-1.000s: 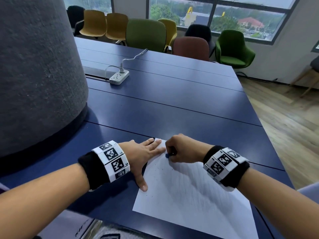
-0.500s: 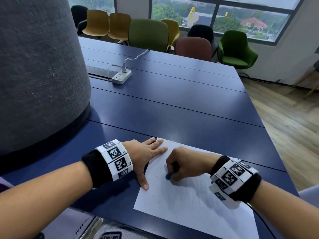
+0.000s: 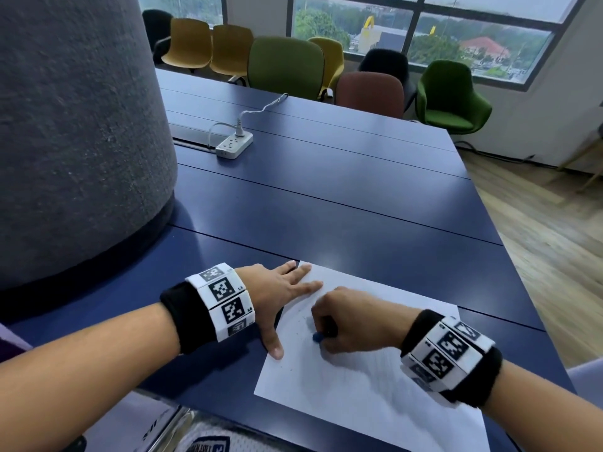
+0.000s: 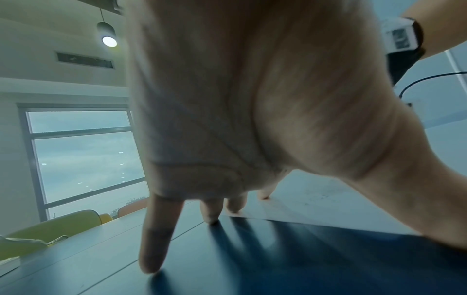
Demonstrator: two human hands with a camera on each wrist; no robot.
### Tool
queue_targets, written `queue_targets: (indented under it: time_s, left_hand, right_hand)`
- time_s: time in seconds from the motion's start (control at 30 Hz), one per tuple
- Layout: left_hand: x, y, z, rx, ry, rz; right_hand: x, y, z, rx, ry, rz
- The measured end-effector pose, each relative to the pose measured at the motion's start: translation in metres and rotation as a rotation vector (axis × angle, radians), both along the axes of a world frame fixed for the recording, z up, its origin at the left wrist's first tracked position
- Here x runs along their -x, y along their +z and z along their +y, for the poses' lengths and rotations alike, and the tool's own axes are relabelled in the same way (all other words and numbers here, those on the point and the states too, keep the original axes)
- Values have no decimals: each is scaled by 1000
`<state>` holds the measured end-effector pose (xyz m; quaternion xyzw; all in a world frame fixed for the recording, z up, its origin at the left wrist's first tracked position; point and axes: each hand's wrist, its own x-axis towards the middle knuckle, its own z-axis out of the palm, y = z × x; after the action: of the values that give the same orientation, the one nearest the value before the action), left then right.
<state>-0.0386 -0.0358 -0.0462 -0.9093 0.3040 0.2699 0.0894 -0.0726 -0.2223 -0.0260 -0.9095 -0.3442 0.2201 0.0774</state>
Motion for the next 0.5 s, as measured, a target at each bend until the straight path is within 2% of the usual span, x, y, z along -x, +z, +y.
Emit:
queue_targets:
  time_s: [0.07, 0.1, 0.23, 0.27, 0.37, 0.4, 0.5]
  left_hand:
    - [0, 1, 0, -4, 6, 6]
    - [0, 1, 0, -5, 7, 7]
    - [0, -1, 0, 5, 10, 6]
    - [0, 0, 0, 6, 10, 4]
    - [0, 0, 0, 6, 15, 14]
    - [-1, 0, 1, 4, 15, 16]
    - [-1, -2, 2, 11, 14, 13]
  right_hand:
    - [10, 2, 3, 29, 81, 152]
    - [9, 3, 4, 37, 84, 173]
    - [1, 1, 1, 16, -19, -65]
    - [4, -1, 0, -3, -16, -52]
    - [18, 0, 1, 4, 84, 176]
    - [18, 2, 2, 19, 92, 196]
    - [9, 3, -1, 6, -3, 34]
